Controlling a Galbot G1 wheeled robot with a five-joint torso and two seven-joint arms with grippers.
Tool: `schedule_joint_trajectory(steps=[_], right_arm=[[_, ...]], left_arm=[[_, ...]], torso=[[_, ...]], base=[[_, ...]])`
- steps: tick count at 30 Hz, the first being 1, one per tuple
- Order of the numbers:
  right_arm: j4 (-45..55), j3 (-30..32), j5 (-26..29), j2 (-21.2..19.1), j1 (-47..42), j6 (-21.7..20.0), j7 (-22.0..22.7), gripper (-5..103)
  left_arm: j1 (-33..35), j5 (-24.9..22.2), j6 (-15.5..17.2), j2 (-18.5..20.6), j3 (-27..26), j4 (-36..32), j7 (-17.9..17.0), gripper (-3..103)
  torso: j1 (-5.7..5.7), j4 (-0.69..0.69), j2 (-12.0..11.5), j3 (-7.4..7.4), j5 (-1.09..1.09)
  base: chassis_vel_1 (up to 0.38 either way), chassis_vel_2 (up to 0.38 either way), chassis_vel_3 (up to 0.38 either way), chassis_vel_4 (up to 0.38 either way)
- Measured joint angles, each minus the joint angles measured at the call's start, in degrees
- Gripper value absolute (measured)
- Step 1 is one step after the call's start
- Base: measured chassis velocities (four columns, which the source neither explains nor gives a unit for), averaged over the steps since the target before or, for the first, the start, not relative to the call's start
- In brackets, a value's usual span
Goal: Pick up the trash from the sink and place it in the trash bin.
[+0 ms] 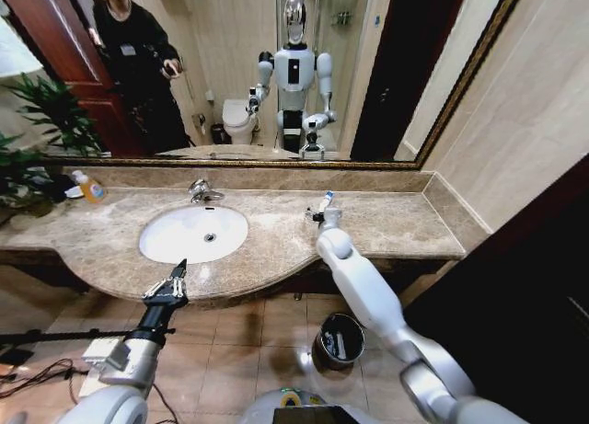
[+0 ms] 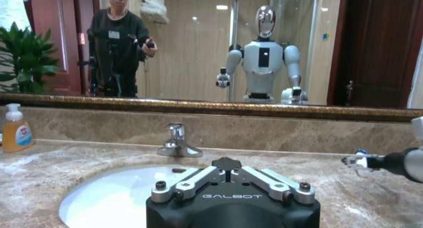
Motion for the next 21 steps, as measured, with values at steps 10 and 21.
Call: schedule_joint_trajectory(steps=[10,21], right_arm=[[-6.92,0.64,-1.19,2.95,4.11,0.87,-1.13,100],[-11.28,4.94,-1.55,2.66,5.74,1.24,1.32,100]], left_arm=[[0.0,0.0,0.0,0.0,0.0,0.0,0.0,0],[0.0,0.0,0.0,0.0,0.0,0.0,0.0,0]], torso=[[0.0,-0.01,0.0,-0.01,0.0],[0.0,-0.01,0.01,-0.01,0.02]], base=[[0.0,0.0,0.0,0.0],[0.0,0.0,0.0,0.0]])
